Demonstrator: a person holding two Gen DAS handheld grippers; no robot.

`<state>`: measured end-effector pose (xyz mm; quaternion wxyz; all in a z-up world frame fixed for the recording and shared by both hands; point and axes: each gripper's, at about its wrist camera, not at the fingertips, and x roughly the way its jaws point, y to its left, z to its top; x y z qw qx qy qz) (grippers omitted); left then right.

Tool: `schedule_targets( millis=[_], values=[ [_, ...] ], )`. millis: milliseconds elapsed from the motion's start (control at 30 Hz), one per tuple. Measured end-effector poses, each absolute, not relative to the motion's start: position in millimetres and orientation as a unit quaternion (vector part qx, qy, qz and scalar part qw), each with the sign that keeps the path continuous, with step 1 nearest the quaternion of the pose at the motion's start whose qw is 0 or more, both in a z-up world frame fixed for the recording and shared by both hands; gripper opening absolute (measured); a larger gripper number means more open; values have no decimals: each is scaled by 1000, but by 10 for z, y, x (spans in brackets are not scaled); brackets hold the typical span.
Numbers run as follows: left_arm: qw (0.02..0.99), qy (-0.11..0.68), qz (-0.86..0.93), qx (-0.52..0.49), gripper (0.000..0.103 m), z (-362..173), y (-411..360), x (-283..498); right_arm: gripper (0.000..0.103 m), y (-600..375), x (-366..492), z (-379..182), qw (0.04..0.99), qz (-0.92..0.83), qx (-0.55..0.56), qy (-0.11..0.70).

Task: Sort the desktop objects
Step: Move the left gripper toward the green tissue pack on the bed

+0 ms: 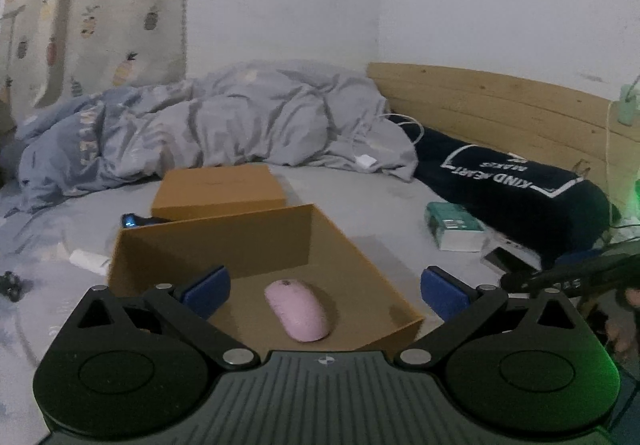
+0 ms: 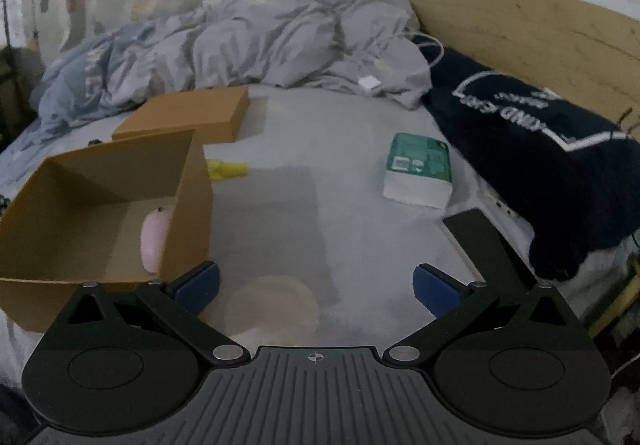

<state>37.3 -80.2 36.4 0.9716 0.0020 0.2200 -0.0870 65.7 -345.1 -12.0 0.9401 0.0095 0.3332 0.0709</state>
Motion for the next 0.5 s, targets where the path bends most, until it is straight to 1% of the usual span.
schedule_targets(
  millis=[500],
  values=[
    [965, 207, -161, 5, 103, 598, -1564, 669, 103, -3965, 685, -212, 938, 42, 43, 341]
  ],
)
